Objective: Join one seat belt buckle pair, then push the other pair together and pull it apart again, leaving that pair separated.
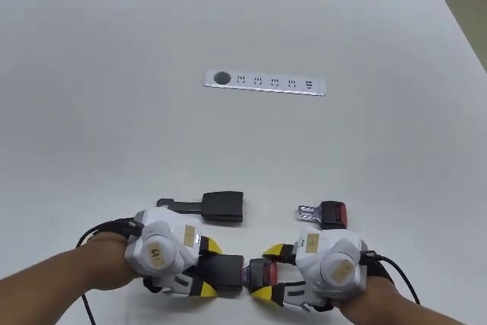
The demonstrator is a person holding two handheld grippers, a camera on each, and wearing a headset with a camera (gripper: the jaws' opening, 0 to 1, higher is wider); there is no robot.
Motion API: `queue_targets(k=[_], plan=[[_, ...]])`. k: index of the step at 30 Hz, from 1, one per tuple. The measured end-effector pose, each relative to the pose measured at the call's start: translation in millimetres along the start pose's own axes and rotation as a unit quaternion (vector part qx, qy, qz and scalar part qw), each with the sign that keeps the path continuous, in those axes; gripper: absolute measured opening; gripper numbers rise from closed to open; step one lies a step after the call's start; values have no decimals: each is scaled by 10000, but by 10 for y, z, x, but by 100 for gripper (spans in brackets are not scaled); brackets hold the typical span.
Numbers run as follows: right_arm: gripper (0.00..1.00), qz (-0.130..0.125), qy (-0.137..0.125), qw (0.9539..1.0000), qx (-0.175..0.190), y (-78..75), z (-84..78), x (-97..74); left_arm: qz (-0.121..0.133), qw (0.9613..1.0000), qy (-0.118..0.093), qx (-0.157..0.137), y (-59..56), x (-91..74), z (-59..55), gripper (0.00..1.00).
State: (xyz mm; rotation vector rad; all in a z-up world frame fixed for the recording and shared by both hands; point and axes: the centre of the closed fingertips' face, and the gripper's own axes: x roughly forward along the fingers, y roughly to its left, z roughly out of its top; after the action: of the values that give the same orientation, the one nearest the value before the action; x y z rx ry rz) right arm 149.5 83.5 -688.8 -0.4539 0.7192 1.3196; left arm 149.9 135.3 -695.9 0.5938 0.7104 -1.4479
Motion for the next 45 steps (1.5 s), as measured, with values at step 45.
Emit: queue_targets(k=[45], plan=[[36,-180,-332,9991,191,-50,61,37,-148,9996,-217,-73,23,-86,-1,34]])
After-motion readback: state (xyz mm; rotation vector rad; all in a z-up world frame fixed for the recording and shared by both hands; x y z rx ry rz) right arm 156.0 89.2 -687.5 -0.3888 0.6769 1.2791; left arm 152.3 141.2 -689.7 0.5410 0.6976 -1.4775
